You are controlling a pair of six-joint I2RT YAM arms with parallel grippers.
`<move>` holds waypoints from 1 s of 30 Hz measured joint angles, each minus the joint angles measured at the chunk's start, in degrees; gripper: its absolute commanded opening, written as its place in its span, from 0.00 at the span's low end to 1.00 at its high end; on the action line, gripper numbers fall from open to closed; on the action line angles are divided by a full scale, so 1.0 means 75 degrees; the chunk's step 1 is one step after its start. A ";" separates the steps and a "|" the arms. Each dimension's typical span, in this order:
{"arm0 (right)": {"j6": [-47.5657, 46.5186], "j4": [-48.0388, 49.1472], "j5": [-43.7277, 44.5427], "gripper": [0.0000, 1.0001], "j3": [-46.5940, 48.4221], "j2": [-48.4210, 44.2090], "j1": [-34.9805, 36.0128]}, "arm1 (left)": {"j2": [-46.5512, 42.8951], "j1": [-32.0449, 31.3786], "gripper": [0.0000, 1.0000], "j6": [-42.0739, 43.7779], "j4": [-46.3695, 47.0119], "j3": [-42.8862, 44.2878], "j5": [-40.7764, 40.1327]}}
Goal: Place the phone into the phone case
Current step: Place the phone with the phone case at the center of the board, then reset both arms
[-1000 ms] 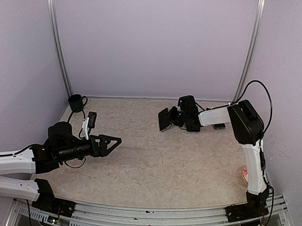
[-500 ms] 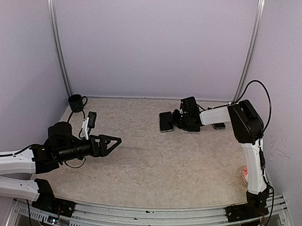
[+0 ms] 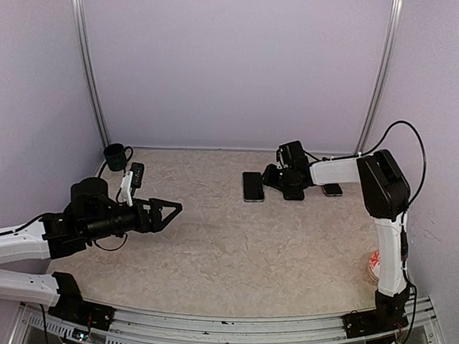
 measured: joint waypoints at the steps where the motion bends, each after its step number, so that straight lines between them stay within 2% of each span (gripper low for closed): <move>1: -0.0160 -0.0064 0.0050 0.49 -0.0096 -0.0175 0.0000 | -0.0020 0.0000 0.99 0.0079 -0.0134 0.0137 -0.0102; 4: -0.0799 -0.0157 0.0233 0.65 -0.0784 -0.1145 0.0000 | -0.0114 0.0003 0.99 0.0294 -0.0554 0.0560 -0.0455; 6: -0.1259 -0.0149 0.0367 0.97 -0.1463 -0.2046 0.0003 | -0.0187 0.0003 0.99 0.0434 -0.0918 0.0877 -0.0833; 7: -0.1396 -0.0146 0.0437 0.99 -0.1763 -0.2471 0.0006 | -0.0204 0.0003 0.99 0.0484 -0.1037 0.0988 -0.0997; 13: -0.2486 0.0076 0.0874 0.99 -0.3832 -0.5467 0.0047 | -0.0254 0.0003 0.99 0.0918 -0.1530 0.1311 -0.2104; 23: -0.3483 0.0163 0.1177 0.99 -0.6508 -0.9165 0.0052 | -0.0629 0.0146 0.99 0.1513 -0.1556 0.1043 -0.4336; 26: -0.3593 -0.0052 0.1309 0.99 -0.6983 -1.0156 0.0052 | -0.0571 0.0379 0.99 0.1641 -0.1623 0.1052 -0.4645; 30: -0.3634 -0.0309 0.1652 0.99 -0.7729 -1.1634 0.0055 | -0.0536 0.0918 0.99 0.1798 -0.1670 0.1052 -0.4529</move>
